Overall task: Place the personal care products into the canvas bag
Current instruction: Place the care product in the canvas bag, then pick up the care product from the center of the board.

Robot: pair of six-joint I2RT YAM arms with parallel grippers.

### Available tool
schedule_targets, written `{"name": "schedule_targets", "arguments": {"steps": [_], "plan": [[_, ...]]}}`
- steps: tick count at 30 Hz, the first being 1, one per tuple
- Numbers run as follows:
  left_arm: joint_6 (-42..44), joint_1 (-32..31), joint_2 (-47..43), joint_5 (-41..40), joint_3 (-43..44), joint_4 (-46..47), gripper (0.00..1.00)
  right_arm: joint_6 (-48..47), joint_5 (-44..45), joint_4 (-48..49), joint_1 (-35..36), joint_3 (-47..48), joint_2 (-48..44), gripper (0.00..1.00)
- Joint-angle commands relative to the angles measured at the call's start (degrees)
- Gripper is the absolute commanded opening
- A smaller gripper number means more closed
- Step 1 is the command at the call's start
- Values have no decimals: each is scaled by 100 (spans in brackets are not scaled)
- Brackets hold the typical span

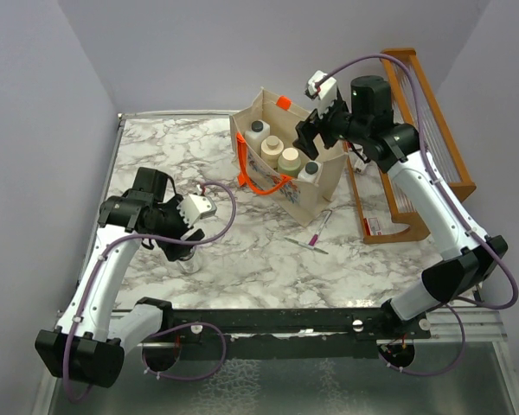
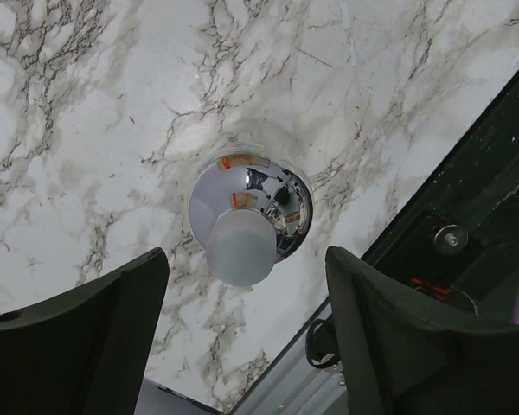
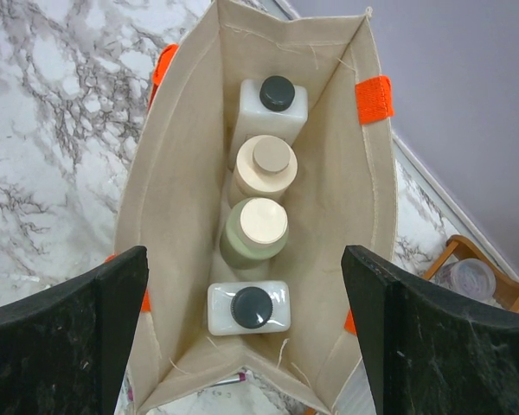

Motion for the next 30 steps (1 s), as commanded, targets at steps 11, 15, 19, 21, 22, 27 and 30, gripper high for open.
{"name": "schedule_targets", "arguments": {"steps": [11,15,19,21,22,27,30], "plan": [[-224,37,274,-49,-223,185,56,-13,-249,209,33,-243,-309,93],[-235,37,281,-46,-289,297,53,-13,-287,205,33,-254,-309,93],[-239,37,293,-25,-306,353,48,-17,-311,194,33,-271,-314,93],[-232,36,297,-26,-321,381,47,-20,-307,194,33,-276,-302,93],[-231,30,301,-29,-333,393,46,-20,-305,194,33,-279,-297,93],[-247,30,314,-17,-347,438,39,-22,-306,193,33,-281,-280,93],[-239,35,306,-43,-324,444,35,-29,-296,194,31,-272,-280,93]]}}
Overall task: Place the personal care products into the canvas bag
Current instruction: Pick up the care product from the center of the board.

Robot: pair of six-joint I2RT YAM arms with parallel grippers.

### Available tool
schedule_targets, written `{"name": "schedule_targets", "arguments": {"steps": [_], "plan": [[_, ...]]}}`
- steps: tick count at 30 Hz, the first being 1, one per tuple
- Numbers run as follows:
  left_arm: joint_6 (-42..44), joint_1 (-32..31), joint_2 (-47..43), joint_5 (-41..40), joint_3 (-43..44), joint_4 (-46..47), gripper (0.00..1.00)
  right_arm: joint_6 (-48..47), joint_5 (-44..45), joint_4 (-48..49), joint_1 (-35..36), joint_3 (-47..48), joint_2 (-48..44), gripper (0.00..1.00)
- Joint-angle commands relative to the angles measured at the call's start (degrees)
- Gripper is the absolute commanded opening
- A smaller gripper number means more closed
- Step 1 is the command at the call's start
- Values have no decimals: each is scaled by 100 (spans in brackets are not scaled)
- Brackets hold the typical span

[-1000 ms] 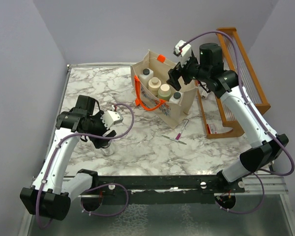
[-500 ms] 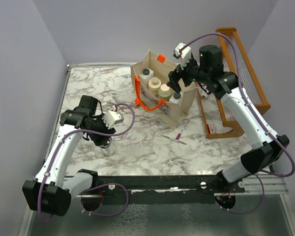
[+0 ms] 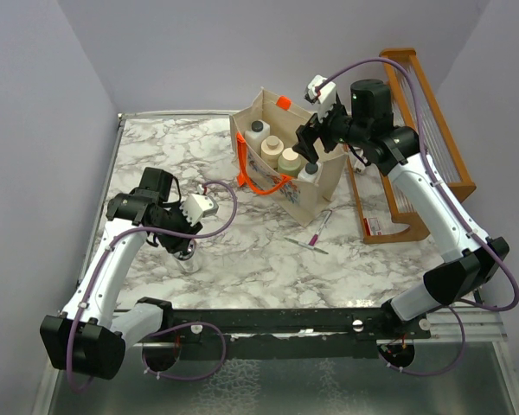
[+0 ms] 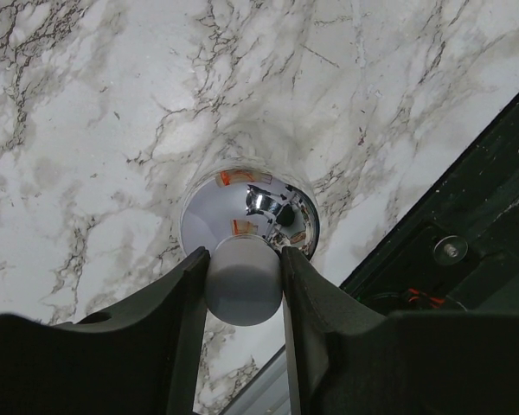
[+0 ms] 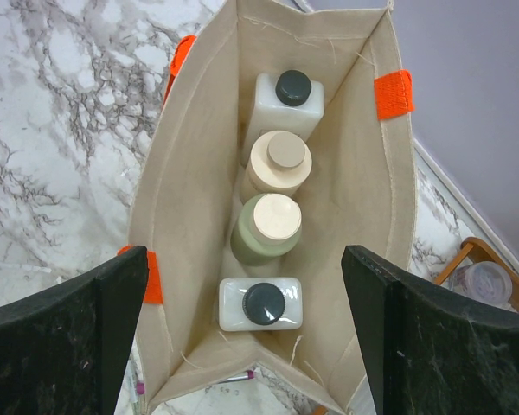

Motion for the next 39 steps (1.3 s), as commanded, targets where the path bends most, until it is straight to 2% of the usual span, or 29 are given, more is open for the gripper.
{"name": "schedule_targets", "arguments": {"steps": [1,5,9,10,23,31,39], "plan": [[-23,31,-9,45,-6,126,34,-28,-115,141,32,-21,-148,93],[31,35,-36,136,69,137,23,-35,-107,123,33,5,-118,93],[158,28,-29,358,166,217,2,-43,-95,115,28,22,-108,93],[178,28,-17,399,187,257,0,-52,-89,115,32,24,-105,93],[77,-36,671,851,1192,453,0,-162,105,137,33,-70,-189,93],[-453,-273,1403,907,2334,507,0,-198,414,221,33,-296,-415,93],[-1053,-732,1825,727,2919,880,0,-265,680,405,9,-639,-757,93]]}}
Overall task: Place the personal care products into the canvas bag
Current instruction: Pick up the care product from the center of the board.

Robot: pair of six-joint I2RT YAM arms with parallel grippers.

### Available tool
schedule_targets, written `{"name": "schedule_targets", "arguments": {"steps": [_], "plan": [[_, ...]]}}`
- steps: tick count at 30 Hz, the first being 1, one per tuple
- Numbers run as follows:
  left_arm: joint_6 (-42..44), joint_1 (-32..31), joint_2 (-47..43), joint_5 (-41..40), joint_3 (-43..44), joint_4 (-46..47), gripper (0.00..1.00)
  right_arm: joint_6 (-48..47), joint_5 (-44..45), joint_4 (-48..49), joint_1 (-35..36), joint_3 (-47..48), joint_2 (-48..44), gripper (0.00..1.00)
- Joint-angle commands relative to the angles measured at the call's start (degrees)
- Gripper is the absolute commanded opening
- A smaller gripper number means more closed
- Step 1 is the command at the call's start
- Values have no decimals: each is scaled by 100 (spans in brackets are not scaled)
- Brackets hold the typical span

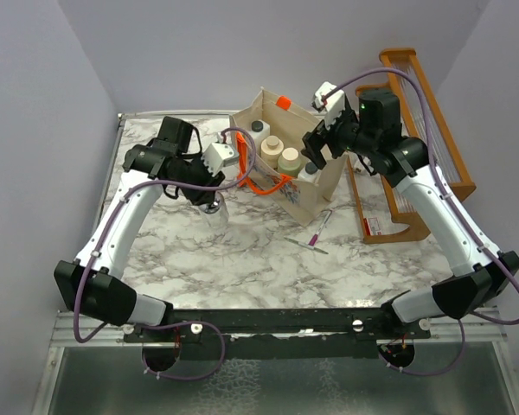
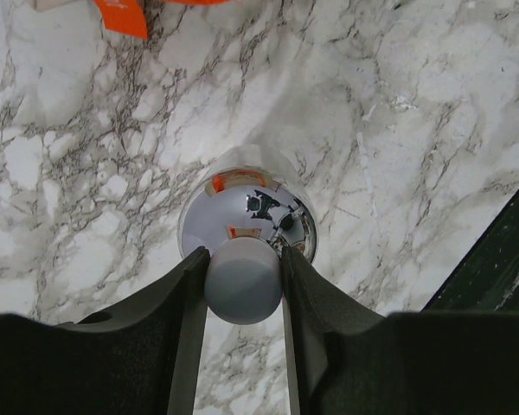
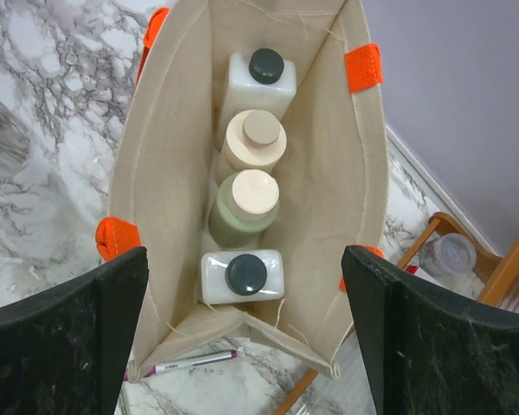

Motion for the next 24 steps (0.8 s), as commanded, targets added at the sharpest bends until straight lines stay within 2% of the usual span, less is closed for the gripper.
{"name": "schedule_targets", "arguments": {"steps": [1,11,16,24], "plan": [[-471,-281,96,145,541,490,0,-108,269,269,-4,-117,-293,93],[-776,-843,530,-54,1501,621,0,-260,482,461,-292,-564,-579,94],[-1013,-947,621,-59,1669,1041,0,-332,664,603,-385,-747,-629,94],[-1450,-1055,1021,-209,2551,1202,0,-334,696,586,-448,-714,-562,94]]}}
